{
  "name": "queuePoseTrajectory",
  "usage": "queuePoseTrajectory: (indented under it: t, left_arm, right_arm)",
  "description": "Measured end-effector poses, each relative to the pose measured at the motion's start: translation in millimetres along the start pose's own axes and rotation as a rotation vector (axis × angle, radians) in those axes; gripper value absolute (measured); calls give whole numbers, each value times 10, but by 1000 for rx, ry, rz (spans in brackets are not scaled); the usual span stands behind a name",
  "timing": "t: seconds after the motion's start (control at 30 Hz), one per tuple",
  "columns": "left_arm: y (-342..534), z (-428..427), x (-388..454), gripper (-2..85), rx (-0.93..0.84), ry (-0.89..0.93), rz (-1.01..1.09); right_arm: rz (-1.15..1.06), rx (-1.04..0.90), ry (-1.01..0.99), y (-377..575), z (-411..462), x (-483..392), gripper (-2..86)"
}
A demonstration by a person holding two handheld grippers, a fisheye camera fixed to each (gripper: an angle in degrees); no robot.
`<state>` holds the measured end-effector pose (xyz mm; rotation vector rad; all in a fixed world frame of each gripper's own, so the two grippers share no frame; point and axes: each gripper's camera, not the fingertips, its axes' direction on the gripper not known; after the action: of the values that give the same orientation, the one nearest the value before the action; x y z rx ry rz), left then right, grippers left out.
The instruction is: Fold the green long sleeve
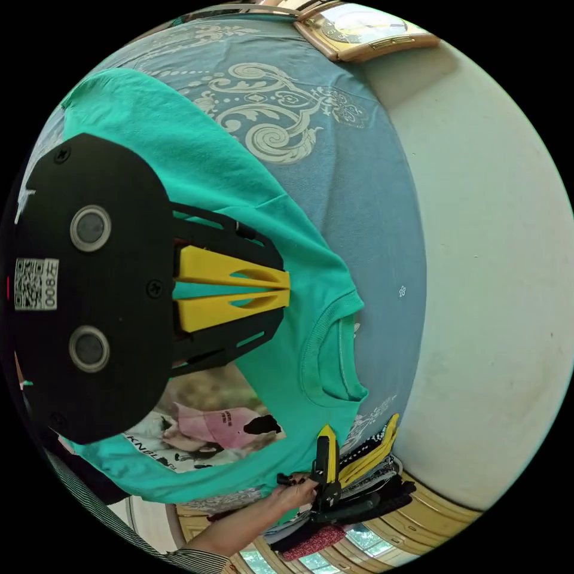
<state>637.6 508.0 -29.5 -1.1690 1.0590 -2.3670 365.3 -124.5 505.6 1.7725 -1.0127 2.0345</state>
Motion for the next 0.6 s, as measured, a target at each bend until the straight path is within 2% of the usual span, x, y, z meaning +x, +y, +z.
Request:
queuePoseTrajectory:
  t: [0.07, 0.17, 0.3, 0.43, 0.47, 0.5, 0.6]
  left_arm:
    - [-18, -42, -36, 2, -56, 20, -26]
    - [172, -386, 16, 2, 33, 90, 6]
    - [828, -737, 233, 2, 14, 42, 63]
    - [1417, -717, 361, 2, -85, 4, 39]
    - [1536, -609, 375, 3, -156, -17, 42]
    - [1632, -576, 343, 3, -134, -12, 2]
    - [1656, -605, 220, 2, -177, 34, -91]
  right_arm:
    - [32, 31, -23, 13, -45, 46, 0]
    - [41, 34, -56, 45, -319, 23, 0]
    - [-34, 114, -54, 754, -935, -391, 1]
    - [14, 54, 19, 1523, -986, -660, 2]
    - [43, 11, 61, 1689, -913, -675, 2]
    - [74, -45, 87, 1788, -806, -641, 3]
    - [160, -30, -25, 1865, -867, -440, 4]
